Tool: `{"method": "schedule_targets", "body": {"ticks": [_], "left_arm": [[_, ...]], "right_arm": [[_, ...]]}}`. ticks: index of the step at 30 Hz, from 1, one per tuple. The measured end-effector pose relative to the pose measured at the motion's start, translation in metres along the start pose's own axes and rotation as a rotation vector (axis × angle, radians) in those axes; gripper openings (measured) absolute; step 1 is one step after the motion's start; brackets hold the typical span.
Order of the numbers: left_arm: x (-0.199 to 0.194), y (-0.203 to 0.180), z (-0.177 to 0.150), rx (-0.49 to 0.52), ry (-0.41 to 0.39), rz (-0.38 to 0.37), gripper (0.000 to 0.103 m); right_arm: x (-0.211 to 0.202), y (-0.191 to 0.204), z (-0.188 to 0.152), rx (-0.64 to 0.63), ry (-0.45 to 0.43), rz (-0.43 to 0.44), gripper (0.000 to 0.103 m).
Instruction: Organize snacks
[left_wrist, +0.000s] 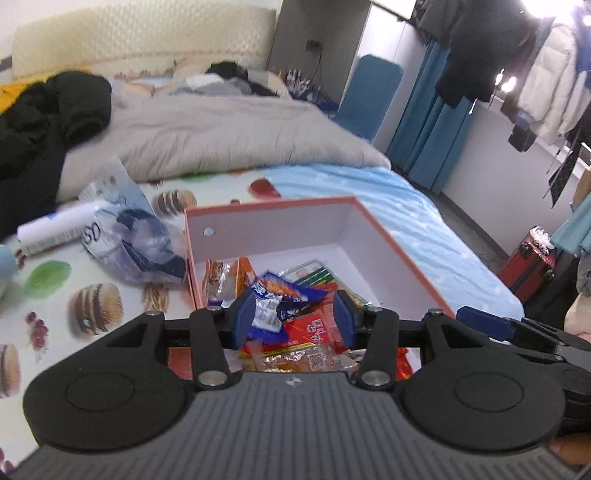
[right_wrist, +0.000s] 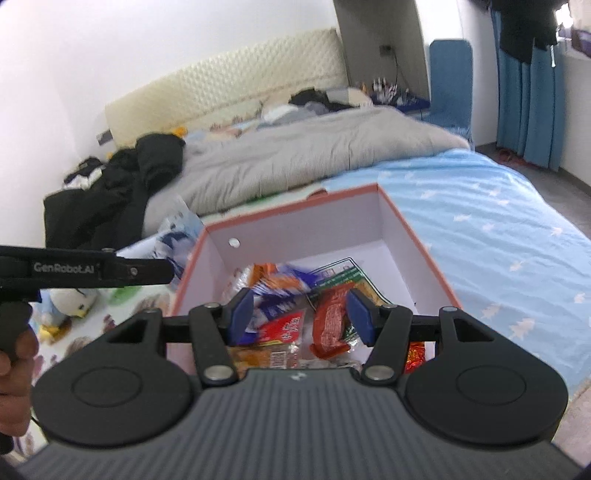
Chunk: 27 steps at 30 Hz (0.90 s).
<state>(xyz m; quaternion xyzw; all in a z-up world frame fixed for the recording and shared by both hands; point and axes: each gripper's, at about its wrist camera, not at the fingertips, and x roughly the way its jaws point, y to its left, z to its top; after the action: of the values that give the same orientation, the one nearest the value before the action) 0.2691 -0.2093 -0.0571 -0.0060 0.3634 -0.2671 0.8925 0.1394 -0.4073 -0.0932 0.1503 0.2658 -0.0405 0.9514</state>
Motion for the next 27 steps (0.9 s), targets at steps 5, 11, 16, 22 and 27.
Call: {"method": "schedule_targets", "body": {"ticks": [5, 11, 16, 22, 27], "left_arm": [[-0.059, -0.019, -0.006, 0.025, -0.058, -0.008, 0.052], [-0.121, -0.035, -0.021, 0.041, -0.122, -0.027, 0.052], [-0.168, -0.045, -0.037, 0.069, -0.163, -0.025, 0.052], [-0.210, -0.052, -0.061, 0.064, -0.198, -0.020, 0.052], [-0.238, -0.053, -0.084, 0.049, -0.213, -0.005, 0.052]], "right_arm": [[-0.047, 0.013, -0.001, 0.001, -0.066, 0.004, 0.059], [-0.097, 0.026, -0.003, -0.010, -0.139, 0.005, 0.059], [-0.130, 0.037, -0.007, -0.013, -0.193, 0.011, 0.059], [-0.158, 0.049, -0.018, -0.021, -0.220, 0.025, 0.059], [-0.180, 0.053, -0.030, -0.035, -0.238, 0.024, 0.059]]}}
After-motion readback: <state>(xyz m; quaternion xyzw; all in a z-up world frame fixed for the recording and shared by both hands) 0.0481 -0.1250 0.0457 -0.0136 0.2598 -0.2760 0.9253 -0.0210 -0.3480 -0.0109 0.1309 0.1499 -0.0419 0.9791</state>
